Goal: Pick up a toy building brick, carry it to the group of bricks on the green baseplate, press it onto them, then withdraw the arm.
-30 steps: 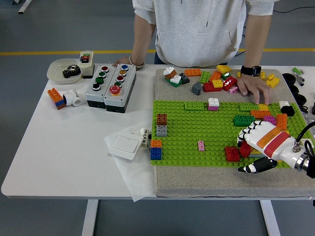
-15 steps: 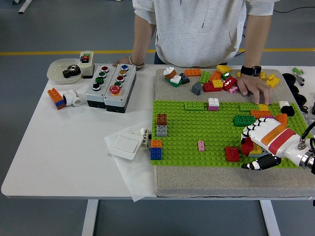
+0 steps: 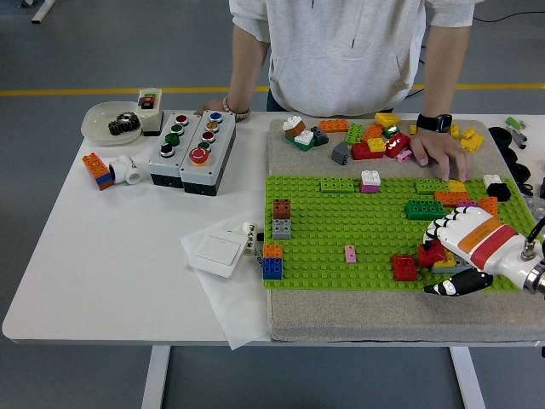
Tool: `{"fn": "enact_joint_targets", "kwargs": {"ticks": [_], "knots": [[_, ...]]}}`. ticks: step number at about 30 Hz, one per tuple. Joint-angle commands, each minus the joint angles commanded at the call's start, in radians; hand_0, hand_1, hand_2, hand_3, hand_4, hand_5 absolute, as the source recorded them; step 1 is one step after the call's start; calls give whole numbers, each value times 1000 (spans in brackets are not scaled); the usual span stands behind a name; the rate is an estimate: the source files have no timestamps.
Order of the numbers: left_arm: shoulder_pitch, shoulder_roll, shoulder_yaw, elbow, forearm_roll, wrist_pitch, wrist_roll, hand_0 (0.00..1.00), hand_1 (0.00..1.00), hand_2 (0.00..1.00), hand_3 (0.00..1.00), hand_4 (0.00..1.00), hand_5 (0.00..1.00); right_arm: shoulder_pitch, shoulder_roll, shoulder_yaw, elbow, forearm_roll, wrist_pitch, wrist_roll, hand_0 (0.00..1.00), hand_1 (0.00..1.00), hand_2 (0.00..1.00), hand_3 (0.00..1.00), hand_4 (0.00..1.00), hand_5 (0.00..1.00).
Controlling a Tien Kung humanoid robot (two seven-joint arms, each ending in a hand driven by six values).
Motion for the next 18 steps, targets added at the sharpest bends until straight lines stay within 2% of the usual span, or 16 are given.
{"fn": "enact_joint_targets", "kwargs": {"ticks": [18], "knots": [[1,0,0,0,1,-1,0,745,737,726,584,613,646,-17,-7,16,-2,0,6,3,585,578,663,536,998,627]]}}
